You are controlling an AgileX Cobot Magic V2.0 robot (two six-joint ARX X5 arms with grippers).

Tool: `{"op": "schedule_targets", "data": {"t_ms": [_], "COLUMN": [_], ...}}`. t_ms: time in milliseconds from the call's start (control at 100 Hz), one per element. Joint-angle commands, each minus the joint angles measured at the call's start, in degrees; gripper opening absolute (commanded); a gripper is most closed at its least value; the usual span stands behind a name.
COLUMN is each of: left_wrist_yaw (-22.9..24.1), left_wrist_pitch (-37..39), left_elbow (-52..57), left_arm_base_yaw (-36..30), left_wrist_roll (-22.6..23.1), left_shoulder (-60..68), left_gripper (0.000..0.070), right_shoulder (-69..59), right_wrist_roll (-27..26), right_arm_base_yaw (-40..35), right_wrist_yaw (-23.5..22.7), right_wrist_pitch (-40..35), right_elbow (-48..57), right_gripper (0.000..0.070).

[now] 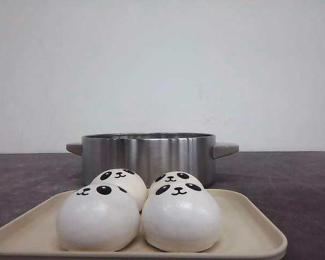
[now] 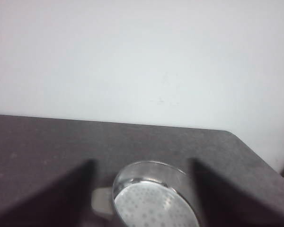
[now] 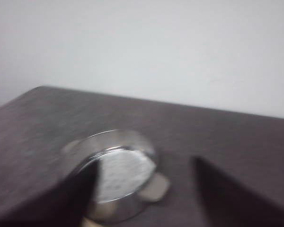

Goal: Steam buns
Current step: 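Move the right gripper to a panda bun on the tray and grasp it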

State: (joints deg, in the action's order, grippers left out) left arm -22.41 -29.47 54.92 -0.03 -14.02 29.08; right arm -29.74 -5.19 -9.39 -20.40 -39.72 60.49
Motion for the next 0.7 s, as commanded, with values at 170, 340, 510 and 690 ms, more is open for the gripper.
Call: {"op": "schedule_targets", "data": {"t_ms": [170,340,510,690], "left_wrist_yaw": [-0.13,-0.13,1.7,3.91], "left_wrist_pitch": [-6.51,-8.68,-8.26,-8.28], "left_elbow": [0.59,0.59,0.59,0.59], "left_arm_base_yaw": [-2.86,-4.76,-6.29,-8.09], "left_wrist_roll": [1.11,1.11,1.16,2.1], "left_shoulder": [-0.02,-0.02,-0.02,0.0], "left_gripper": [0.0673,0.0673,0.0673,0.0673], "right_shoulder": [-1.77,-5.25,-11.21,-19.47], "right_wrist_roll": [-3.48,-3.45,-4.94,-11.98], "right_arm_base_yaw": [-0.24,-0.85,-7.48,-22.08], "right_wrist_yaw": [-7.21,-6.99,-3.1,10.78], "right_wrist_pitch": [0.68,0.61,0.35,-2.1], "right_elbow": [0.87,0.87,0.87,0.87], "right_gripper": [0.07,0.07,0.07,0.07]}}
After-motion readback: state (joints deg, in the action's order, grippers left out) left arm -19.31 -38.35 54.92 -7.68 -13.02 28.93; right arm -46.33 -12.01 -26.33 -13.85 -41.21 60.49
